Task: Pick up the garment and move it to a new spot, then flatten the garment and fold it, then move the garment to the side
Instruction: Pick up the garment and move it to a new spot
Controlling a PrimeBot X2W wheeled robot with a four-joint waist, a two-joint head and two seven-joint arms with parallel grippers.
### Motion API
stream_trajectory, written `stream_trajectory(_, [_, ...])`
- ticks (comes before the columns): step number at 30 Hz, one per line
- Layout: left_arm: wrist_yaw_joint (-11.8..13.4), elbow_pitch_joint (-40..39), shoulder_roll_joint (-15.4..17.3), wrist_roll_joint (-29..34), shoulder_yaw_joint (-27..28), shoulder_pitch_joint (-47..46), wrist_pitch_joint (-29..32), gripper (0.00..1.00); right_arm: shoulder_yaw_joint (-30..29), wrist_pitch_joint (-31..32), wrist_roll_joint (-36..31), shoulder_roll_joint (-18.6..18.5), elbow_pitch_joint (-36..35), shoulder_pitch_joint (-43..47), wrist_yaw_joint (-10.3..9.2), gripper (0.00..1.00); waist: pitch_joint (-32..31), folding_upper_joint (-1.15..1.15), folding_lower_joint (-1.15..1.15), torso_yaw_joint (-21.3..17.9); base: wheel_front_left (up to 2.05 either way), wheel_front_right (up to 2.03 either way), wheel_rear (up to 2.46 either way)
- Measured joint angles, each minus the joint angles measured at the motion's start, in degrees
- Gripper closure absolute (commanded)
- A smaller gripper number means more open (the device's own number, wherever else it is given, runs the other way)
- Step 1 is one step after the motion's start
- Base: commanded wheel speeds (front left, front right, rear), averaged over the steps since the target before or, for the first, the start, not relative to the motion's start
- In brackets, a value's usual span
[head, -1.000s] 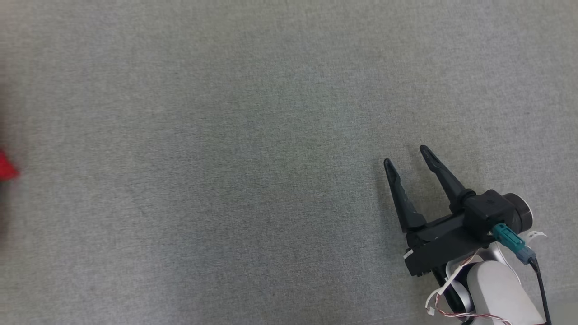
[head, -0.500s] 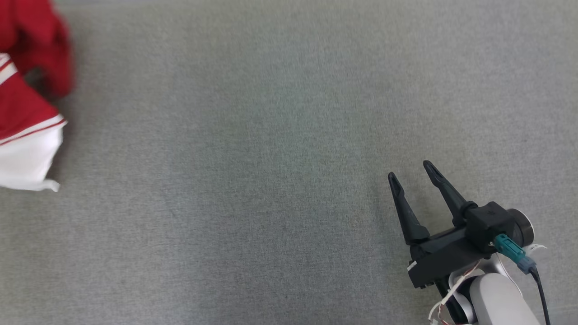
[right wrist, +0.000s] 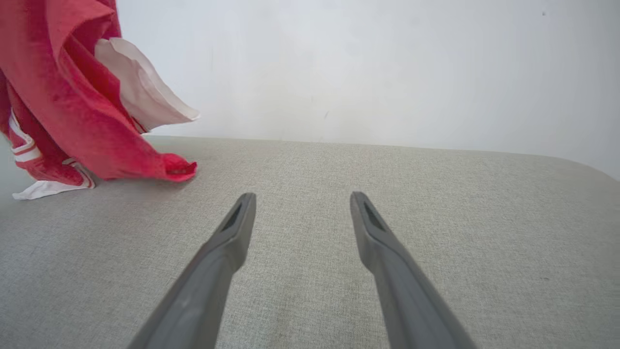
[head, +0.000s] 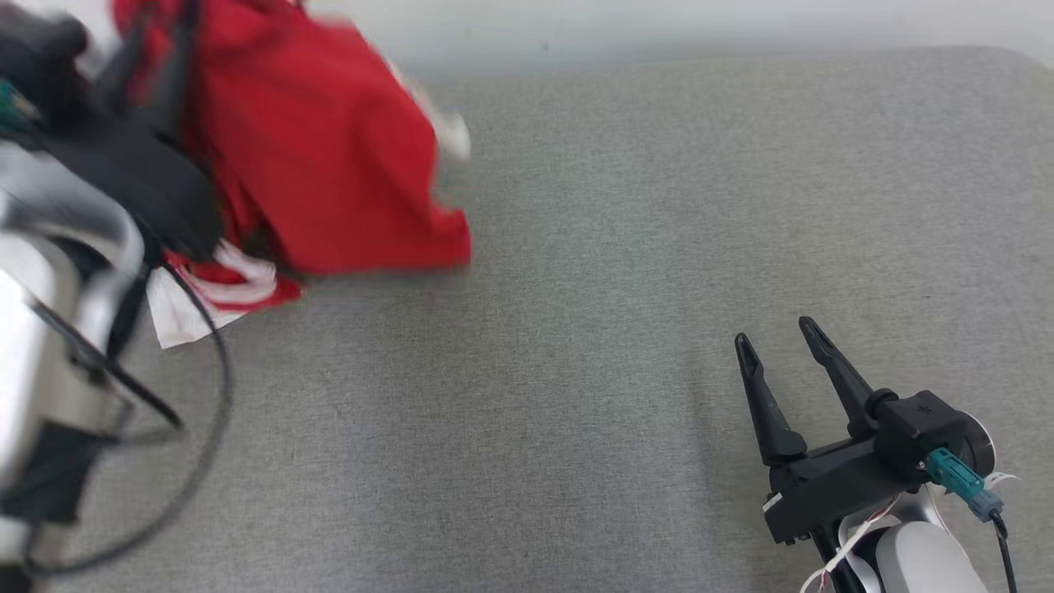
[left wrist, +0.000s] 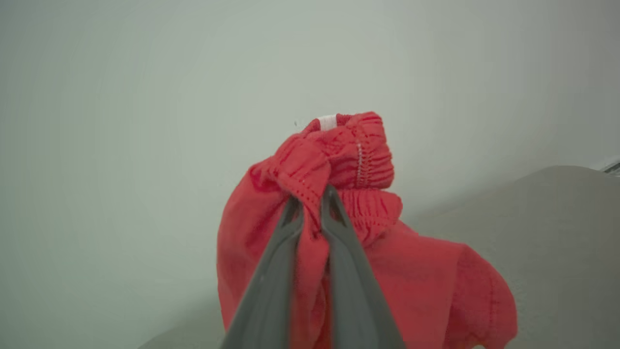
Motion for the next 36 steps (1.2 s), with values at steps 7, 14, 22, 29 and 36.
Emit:
stream_trajectory(7, [1.52, -9.33, -4.17, -1.88, -5.12, 11.52, 0.69, 1.0, -0.6, -0.43, 0.98, 0.02, 0.27, 1.33, 0.0, 0.0, -1.59, 0.0, 0.0, -1.29, 0.0, 0.0, 0.0])
stream_trajectory(14, [2.5, -10.68, -10.88, -3.34, -11.43, 20.24, -1.49, 1.0, -1.53, -0.91, 1.86, 0.02, 0.58, 2.81, 0.0, 0.0, -2.98, 0.0, 0.0, -2.46, 0.0, 0.0, 0.0])
stream_trajectory(22, [2.07, -4.37, -18.75, -3.83, -15.99, 21.1, -6.05, 1.0, -2.88, -0.85, 2.49, 0.03, 0.14, 3.76, 0.0, 0.0, -3.54, 0.0, 0.01, -5.23, 0.0, 0.0, 0.0])
stream_trajectory(29, [1.2, 1.67, -21.49, -4.04, -17.07, 14.86, -9.29, 1.0, -2.57, -0.49, 2.86, 0.04, 0.01, 3.75, 0.0, 0.0, -3.34, 0.0, 0.01, -10.13, 0.0, 0.0, 0.0])
stream_trajectory(36, [0.29, 10.61, -22.36, -7.26, -19.27, 12.33, -10.2, 1.0, -2.08, -1.45, 4.31, 0.02, 1.0, 3.86, 0.0, 0.0, -2.35, 0.0, 0.01, -15.25, 0.0, 0.0, 0.0])
